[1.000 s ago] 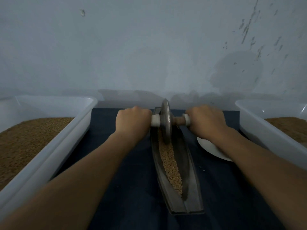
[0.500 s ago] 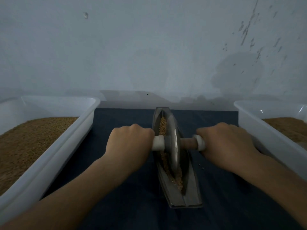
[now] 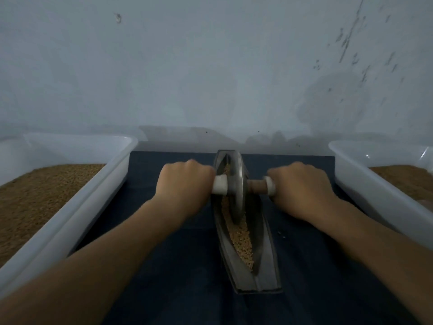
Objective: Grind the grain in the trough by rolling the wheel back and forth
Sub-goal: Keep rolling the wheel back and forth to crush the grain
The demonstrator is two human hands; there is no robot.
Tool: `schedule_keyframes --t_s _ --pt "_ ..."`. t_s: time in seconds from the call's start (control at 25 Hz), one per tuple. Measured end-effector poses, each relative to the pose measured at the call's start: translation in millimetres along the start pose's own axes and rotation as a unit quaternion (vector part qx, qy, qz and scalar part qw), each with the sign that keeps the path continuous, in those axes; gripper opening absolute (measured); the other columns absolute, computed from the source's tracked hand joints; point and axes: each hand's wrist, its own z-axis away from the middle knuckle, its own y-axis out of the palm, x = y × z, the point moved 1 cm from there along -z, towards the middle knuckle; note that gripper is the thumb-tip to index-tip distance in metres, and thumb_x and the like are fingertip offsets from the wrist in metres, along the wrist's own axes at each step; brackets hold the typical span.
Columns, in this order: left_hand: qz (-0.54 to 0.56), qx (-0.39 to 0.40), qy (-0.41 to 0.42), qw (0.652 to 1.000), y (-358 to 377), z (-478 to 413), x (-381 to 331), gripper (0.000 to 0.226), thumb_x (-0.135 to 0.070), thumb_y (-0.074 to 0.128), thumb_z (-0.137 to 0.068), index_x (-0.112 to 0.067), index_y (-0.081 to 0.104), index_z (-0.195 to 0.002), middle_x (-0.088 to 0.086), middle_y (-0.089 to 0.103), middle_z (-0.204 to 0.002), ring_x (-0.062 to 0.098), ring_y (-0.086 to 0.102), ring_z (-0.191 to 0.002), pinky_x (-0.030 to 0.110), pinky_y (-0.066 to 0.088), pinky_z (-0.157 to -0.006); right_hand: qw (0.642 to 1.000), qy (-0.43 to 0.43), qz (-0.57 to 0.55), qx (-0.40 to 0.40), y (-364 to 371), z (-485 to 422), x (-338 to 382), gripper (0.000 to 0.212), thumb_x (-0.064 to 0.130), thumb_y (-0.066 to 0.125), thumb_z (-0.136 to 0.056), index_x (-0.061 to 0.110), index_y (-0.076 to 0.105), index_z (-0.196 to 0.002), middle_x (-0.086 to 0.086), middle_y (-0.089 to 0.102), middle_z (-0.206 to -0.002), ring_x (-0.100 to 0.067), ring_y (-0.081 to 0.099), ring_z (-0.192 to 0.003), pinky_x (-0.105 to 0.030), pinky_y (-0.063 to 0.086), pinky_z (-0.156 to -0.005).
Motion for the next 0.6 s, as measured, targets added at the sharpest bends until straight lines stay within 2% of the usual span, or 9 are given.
schedule_keyframes --t_s 0.12,0.2,0.28,0.36,0.4,0.48,0.56,0.6 --pt "-0.011 -0.006 0.019 1.0 -18.8 35.7 -6.5 0.028 -0.034 0.069 -0.081 -0.029 0.041 -0.082 -0.007 0.026 -0.061 0.013 0.023 -0.048 0.028 0.013 -0.044 1.0 -0.014 0.019 0.008 -16.1 42.3 -4.5 0.029 0.038 0.066 -0.077 0.034 0.039 -0.066 0.012 0.043 -0.06 -0.003 0.037 -0.052 -0.026 0.018 -0.044" --pt "-0.01 -0.005 0.026 1.0 -23.2 44.1 -8.3 0.036 -0.034 0.069 -0.081 -0.029 0.033 -0.079 -0.008 0.027 -0.061 0.012 0.021 -0.047 0.028 0.011 -0.044 0.999 -0.015 0.036 0.0 -23.2 52.3 -5.5 0.022 0.037 0.064 -0.075 0.035 0.043 -0.069 0.012 0.041 -0.058 -0.002 0.036 -0.05 -0.026 0.018 -0.042" --pt "-0.011 -0.001 0.016 1.0 -17.6 37.1 -6.8 0.034 -0.034 0.068 -0.082 -0.029 0.034 -0.08 -0.008 0.027 -0.061 0.013 0.023 -0.048 0.028 0.015 -0.045 0.999 -0.006 0.038 0.016 -21.3 46.3 -3.6 0.026 0.036 0.064 -0.077 0.034 0.041 -0.067 0.011 0.043 -0.059 -0.006 0.04 -0.051 -0.026 0.02 -0.043" --pt "-0.01 -0.003 0.005 1.0 -3.1 19.3 -3.5 0.025 -0.032 0.066 -0.084 -0.031 0.041 -0.082 -0.007 0.026 -0.063 0.015 0.029 -0.052 0.03 0.024 -0.048 0.999 -0.006 0.035 0.008 -11.3 24.8 -0.3 0.032 0.034 0.067 -0.08 0.032 0.039 -0.065 0.011 0.043 -0.063 -0.013 0.043 -0.055 -0.026 0.022 -0.046" --pt "-0.004 -0.005 -0.004 1.0 5.5 6.5 -1.6 0.019 -0.031 0.065 -0.084 -0.029 0.047 -0.083 -0.007 0.029 -0.063 0.016 0.034 -0.054 0.032 0.028 -0.05 1.0 0.001 0.031 0.001 -4.7 9.4 1.6 0.029 0.034 0.067 -0.081 0.031 0.042 -0.068 0.011 0.043 -0.066 -0.016 0.044 -0.059 -0.026 0.025 -0.049" --pt "-0.001 -0.007 -0.025 1.0 18.6 -22.9 4.1 0.008 -0.029 0.063 -0.086 -0.024 0.057 -0.089 -0.004 0.044 -0.068 0.021 0.049 -0.061 0.033 0.034 -0.054 1.0 0.021 0.016 -0.006 5.3 -26.0 5.9 0.016 0.03 0.067 -0.085 0.031 0.052 -0.078 0.006 0.047 -0.072 -0.02 0.045 -0.065 -0.028 0.033 -0.055" --pt "-0.004 -0.006 -0.036 0.999 24.1 -45.6 8.7 0.01 -0.026 0.061 -0.088 -0.023 0.064 -0.097 0.002 0.06 -0.083 0.027 0.062 -0.073 0.035 0.037 -0.057 1.0 0.026 0.013 0.004 9.7 -52.4 7.5 0.007 0.025 0.066 -0.087 0.027 0.06 -0.085 0.003 0.055 -0.078 -0.02 0.047 -0.068 -0.028 0.036 -0.056" --pt "-0.006 -0.004 -0.035 0.999 23.4 -50.3 9.1 0.012 -0.025 0.061 -0.088 -0.024 0.065 -0.099 0.004 0.063 -0.088 0.029 0.064 -0.077 0.035 0.037 -0.057 1.0 0.023 0.013 0.005 9.7 -57.7 6.9 0.006 0.023 0.066 -0.087 0.025 0.06 -0.085 0.001 0.059 -0.082 -0.02 0.048 -0.068 -0.028 0.036 -0.057"
